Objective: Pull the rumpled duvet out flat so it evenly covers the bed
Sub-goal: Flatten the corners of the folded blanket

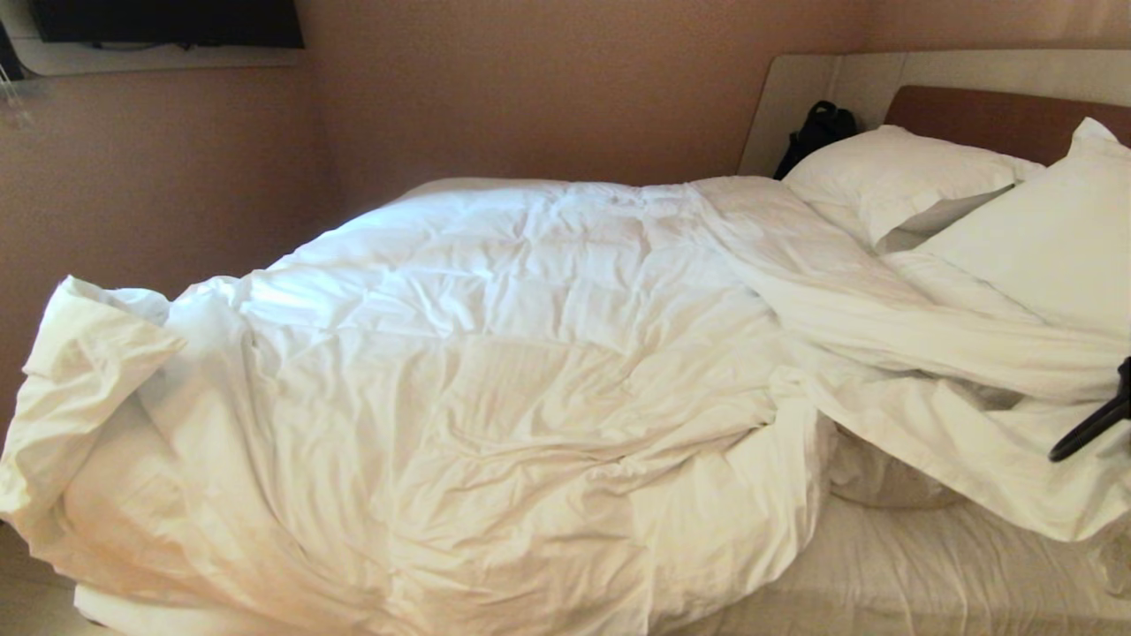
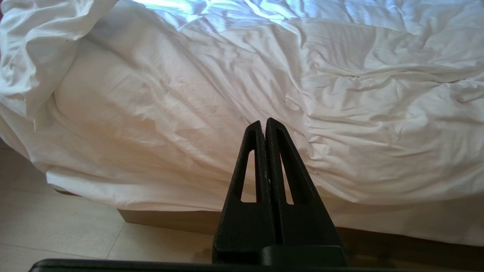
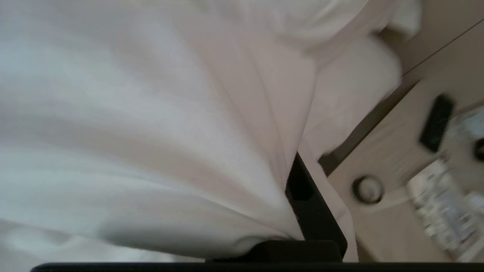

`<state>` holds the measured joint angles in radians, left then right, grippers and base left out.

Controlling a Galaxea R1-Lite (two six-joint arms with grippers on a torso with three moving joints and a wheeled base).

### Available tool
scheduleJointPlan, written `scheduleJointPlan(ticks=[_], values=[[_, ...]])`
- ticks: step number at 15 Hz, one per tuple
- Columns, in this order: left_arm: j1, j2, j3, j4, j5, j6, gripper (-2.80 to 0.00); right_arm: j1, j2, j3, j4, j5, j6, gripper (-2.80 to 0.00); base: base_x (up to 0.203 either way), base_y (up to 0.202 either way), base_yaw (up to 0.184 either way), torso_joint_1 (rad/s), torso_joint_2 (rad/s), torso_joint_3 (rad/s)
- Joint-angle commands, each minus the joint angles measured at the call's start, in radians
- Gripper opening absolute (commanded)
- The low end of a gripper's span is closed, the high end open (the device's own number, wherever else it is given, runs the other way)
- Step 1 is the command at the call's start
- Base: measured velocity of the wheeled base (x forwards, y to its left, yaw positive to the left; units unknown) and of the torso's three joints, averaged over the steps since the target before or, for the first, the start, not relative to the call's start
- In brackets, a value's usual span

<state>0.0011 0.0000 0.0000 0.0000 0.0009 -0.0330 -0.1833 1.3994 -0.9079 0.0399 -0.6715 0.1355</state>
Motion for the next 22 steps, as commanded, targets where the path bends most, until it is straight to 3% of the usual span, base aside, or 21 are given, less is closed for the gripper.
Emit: scheduleJointPlan(ticks=[1,8,15,18,22], values=[[0.0,0.0,0.0,0.0,0.001,-0.001,-2.8,-0.03,0.014,-0.059,0.048,-0.002,-0.029,-2.8,0.0,0.0,0.0,0.0,0.0,0.0],[0.0,0.0,0.0,0.0,0.001,-0.001,-2.8,-0.148,0.08,-0.232,0.094,0.051,-0.03,-2.8,0.0,0.0,0.0,0.0,0.0,0.0],[0.0,0.0,0.0,0.0,0.0,-0.001,-2.8,-0.286,0.333,-0.58,0.115,0.053,-0.031,-2.8,0.0,0.0,0.0,0.0,0.0,0.0],[0.0,0.0,0.0,0.0,0.001,-0.001,-2.8,-0.304,0.352,-0.574,0.123,0.107,-0.03,-2.8,0.0,0.0,0.0,0.0,0.0,0.0],[0.0,0.0,0.0,0.0,-0.001,-0.001,-2.8,-0.313,0.387,-0.584,0.116,0.105,-0.042,-2.8,0.0,0.0,0.0,0.0,0.0,0.0]])
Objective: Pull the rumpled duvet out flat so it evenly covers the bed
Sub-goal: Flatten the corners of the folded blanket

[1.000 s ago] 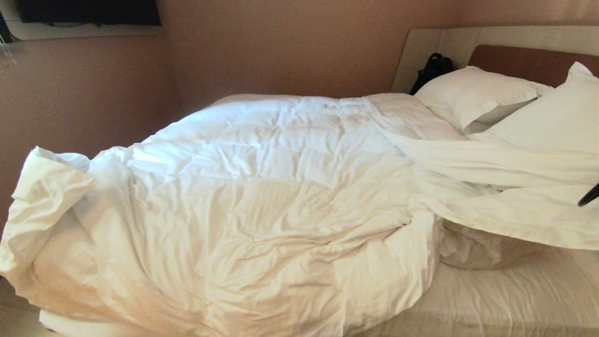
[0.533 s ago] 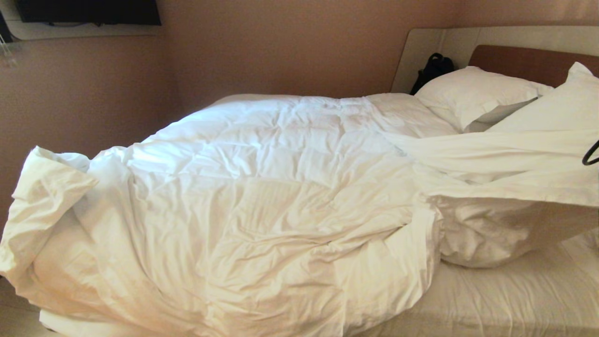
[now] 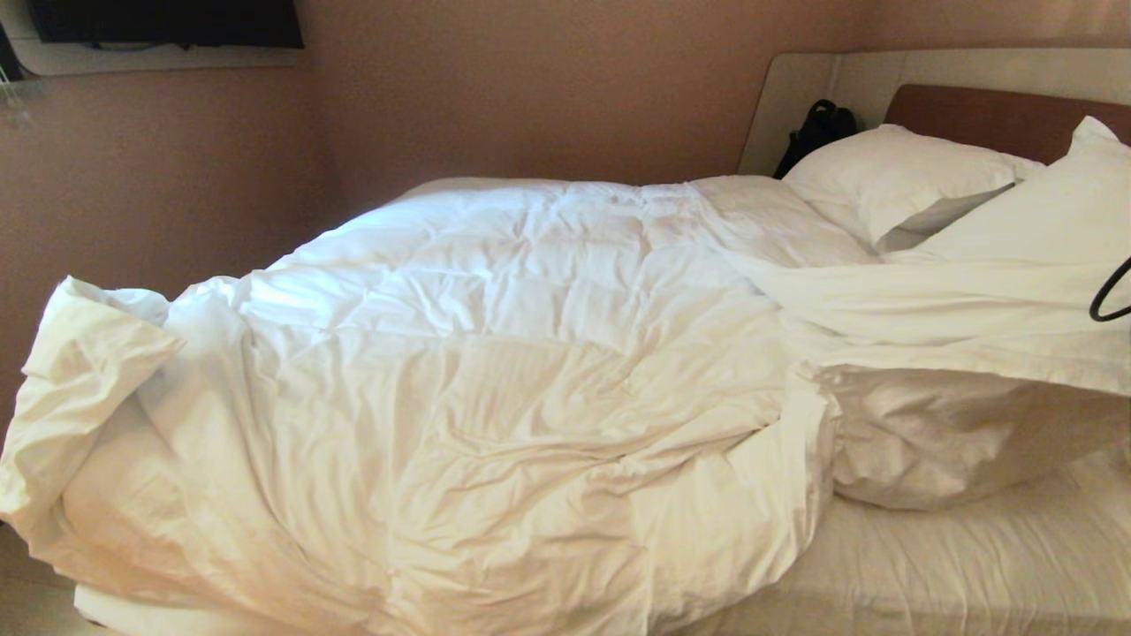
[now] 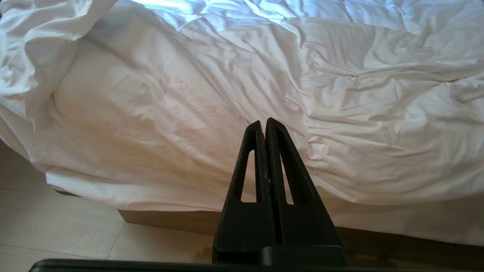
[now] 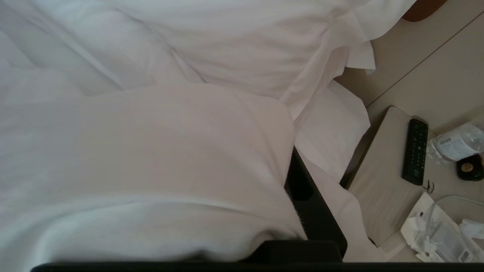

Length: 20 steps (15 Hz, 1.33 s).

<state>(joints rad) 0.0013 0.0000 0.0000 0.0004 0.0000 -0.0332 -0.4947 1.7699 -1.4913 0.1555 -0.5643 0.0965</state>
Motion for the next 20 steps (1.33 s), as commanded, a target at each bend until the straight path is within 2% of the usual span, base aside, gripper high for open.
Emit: scheduleJointPlan(ticks=[1,2,3,4,8,10,13,14,16,20], values=[[0.0,0.0,0.0,0.0,0.002,-0.001,-2.8,-0.006,0.023,0.002,0.0,-0.003,-0.005,-2.8,0.0,0.0,0.0,0.0,0.0,0.0],[0.0,0.0,0.0,0.0,0.0,-0.001,-2.8,-0.016,0.033,0.005,0.001,-0.003,-0.007,-2.8,0.0,0.0,0.0,0.0,0.0,0.0],[0.0,0.0,0.0,0.0,0.002,-0.001,-2.8,-0.024,0.036,0.003,0.002,0.0,-0.008,-2.55,0.0,0.0,0.0,0.0,0.0,0.0],[0.0,0.0,0.0,0.0,0.002,-0.001,-2.8,-0.028,0.039,0.002,0.004,0.005,-0.012,0.0,0.0,0.0,0.0,0.0,0.0,0.0],[0.0,0.0,0.0,0.0,0.0,-0.001,-2.8,-0.033,0.026,0.014,0.009,0.017,-0.015,0.0,0.0,0.0,0.0,0.0,0.0,0.0],[0.0,0.0,0.0,0.0,0.0,-0.001,-2.8,-0.027,-0.027,0.046,0.01,0.07,-0.015,0.0,0.0,0.0,0.0,0.0,0.0,0.0],[0.0,0.0,0.0,0.0,0.0,-0.001,-2.8,-0.003,-0.155,0.087,0.049,0.277,-0.013,0.0,0.0,0.0,0.0,0.0,0.0,0.0],[0.0,0.0,0.0,-0.002,0.002,-0.001,-2.8,0.001,-0.207,0.089,0.088,0.387,-0.011,0.0,0.0,0.0,0.0,0.0,0.0,0.0],[0.0,0.0,0.0,0.0,0.002,-0.001,-2.8,0.005,-0.268,0.081,0.174,0.539,-0.009,0.0,0.0,0.0,0.0,0.0,0.0,0.0],[0.0,0.0,0.0,0.0,0.002,-0.001,-2.8,-0.005,-0.268,0.014,0.304,0.701,0.011,0.0,0.0,0.0,0.0,0.0,0.0,0.0]])
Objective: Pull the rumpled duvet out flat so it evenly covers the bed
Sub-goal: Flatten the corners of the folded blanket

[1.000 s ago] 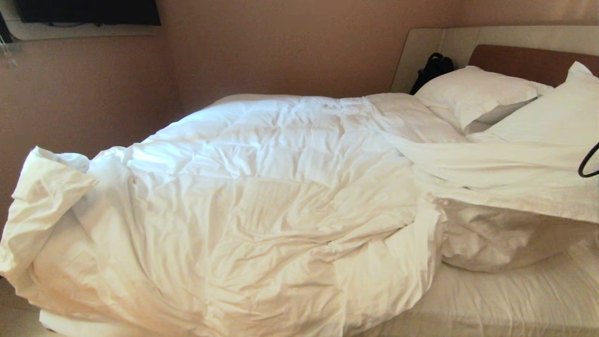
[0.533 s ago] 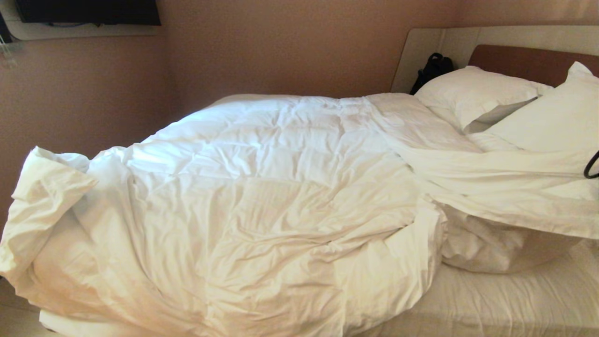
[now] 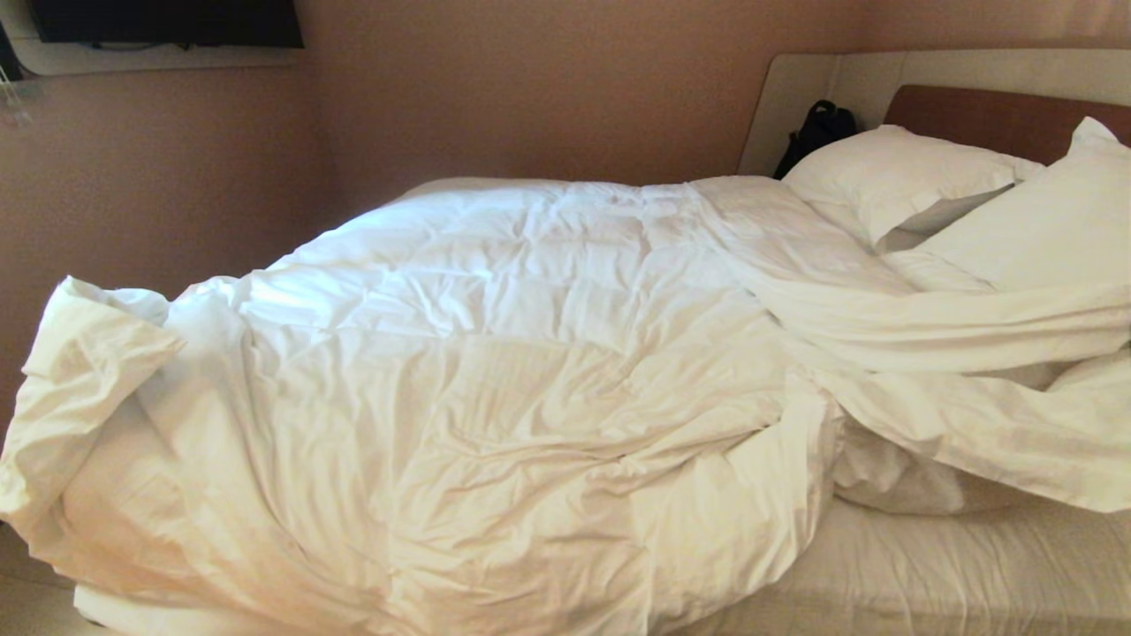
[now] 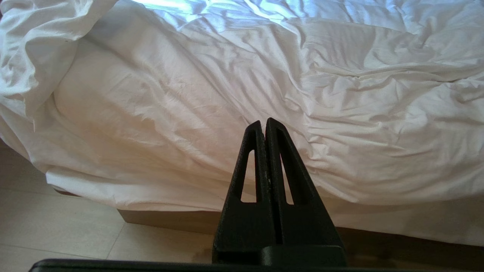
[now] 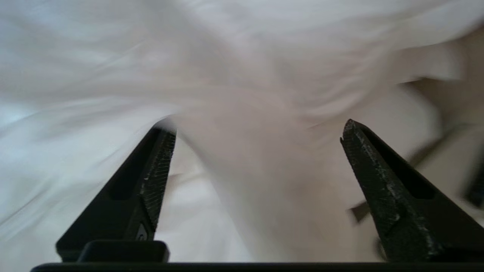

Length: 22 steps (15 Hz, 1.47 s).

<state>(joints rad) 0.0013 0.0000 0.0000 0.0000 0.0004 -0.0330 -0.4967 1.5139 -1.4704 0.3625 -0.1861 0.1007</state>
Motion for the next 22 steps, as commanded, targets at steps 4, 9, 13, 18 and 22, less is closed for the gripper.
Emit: scheduleJointPlan(ticks=[4,9,13,18,22], values=[[0.0,0.0,0.0,0.0,0.001,-0.001,-2.8,-0.037,0.028,-0.094,0.237,0.396,0.06,0.0,0.0,0.0,0.0,0.0,0.0,0.0],[0.0,0.0,0.0,0.0,0.001,-0.001,-2.8,-0.026,0.003,-0.08,0.286,0.502,0.07,0.0,0.0,0.0,0.0,0.0,0.0,0.0],[0.0,0.0,0.0,0.0,0.001,-0.001,-2.8,0.167,-0.015,-0.079,0.356,0.527,0.076,0.0,0.0,0.0,0.0,0.0,0.0,0.0],[0.0,0.0,0.0,0.0,0.001,-0.001,-2.8,0.37,0.043,-0.076,0.358,0.522,0.169,-2.8,0.0,0.0,0.0,0.0,0.0,0.0],[0.0,0.0,0.0,0.0,0.001,-0.001,-2.8,0.433,0.108,-0.084,0.357,0.512,0.183,-2.8,0.0,0.0,0.0,0.0,0.0,0.0]])
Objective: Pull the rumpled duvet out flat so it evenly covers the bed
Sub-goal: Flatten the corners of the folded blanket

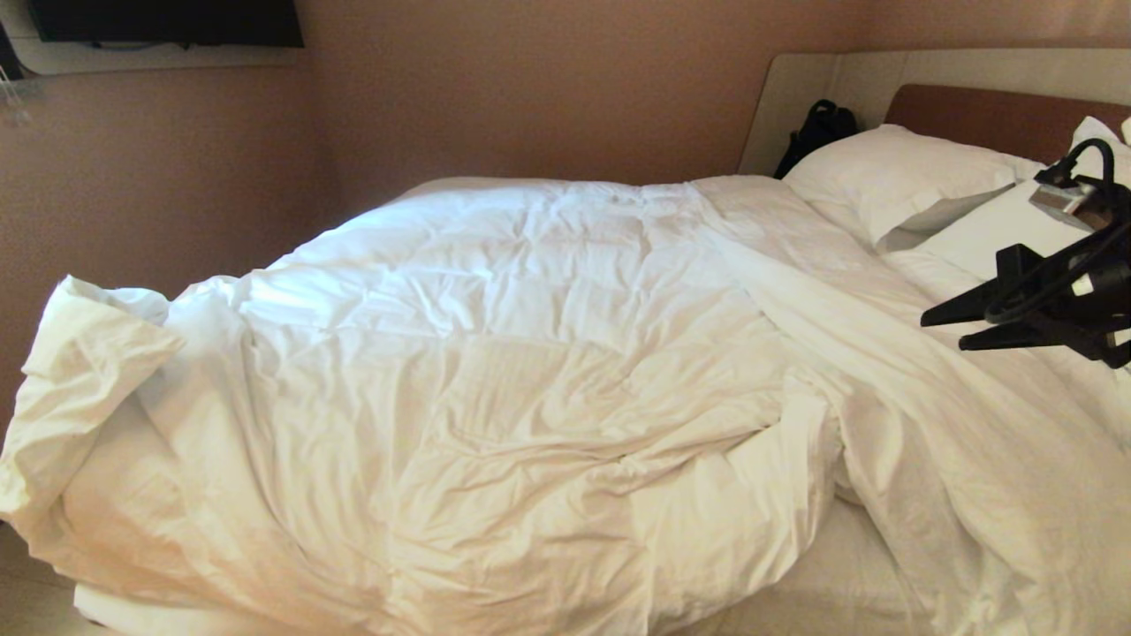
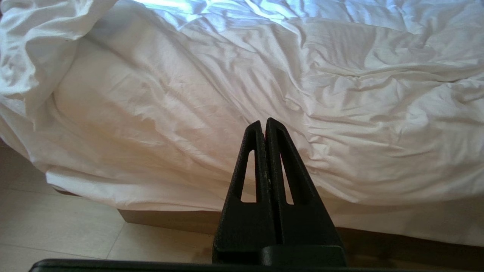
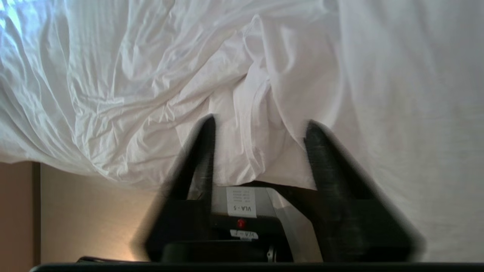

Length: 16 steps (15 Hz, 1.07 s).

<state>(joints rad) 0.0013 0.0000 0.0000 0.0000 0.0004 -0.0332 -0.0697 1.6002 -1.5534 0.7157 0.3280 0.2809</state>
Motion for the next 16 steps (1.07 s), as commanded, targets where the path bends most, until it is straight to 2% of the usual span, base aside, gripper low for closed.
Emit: scheduleJointPlan(ticks=[1,3,7,9,11,12,13,16], values=[[0.0,0.0,0.0,0.0,0.001,-0.001,-2.8,0.028,0.051,0.0,0.004,-0.022,0.004,-2.8,0.0,0.0,0.0,0.0,0.0,0.0],[0.0,0.0,0.0,0.0,0.001,-0.001,-2.8,0.1,0.128,0.006,0.005,-0.082,0.006,-2.8,0.0,0.0,0.0,0.0,0.0,0.0],[0.0,0.0,0.0,0.0,0.001,-0.001,-2.8,0.176,0.197,0.003,0.002,-0.158,0.015,-2.8,0.0,0.0,0.0,0.0,0.0,0.0],[0.0,0.0,0.0,0.0,0.0,-0.001,-2.8,0.202,0.238,0.001,-0.042,-0.268,0.043,-2.8,0.0,0.0,0.0,0.0,0.0,0.0],[0.0,0.0,0.0,0.0,0.001,-0.001,-2.8,0.227,0.262,0.0,-0.063,-0.313,0.058,-2.8,0.0,0.0,0.0,0.0,0.0,0.0],[0.0,0.0,0.0,0.0,0.0,-0.001,-2.8,0.232,0.269,-0.001,-0.065,-0.322,0.062,-1.81,0.0,0.0,0.0,0.0,0.0,0.0],[0.0,0.0,0.0,0.0,0.0,-0.001,-2.8,0.234,0.273,-0.002,-0.065,-0.327,0.064,0.0,0.0,0.0,0.0,0.0,0.0,0.0],[0.0,0.0,0.0,0.0,0.0,-0.001,-2.8,0.257,0.326,-0.002,-0.098,-0.368,0.071,0.0,0.0,0.0,0.0,0.0,0.0,0.0]])
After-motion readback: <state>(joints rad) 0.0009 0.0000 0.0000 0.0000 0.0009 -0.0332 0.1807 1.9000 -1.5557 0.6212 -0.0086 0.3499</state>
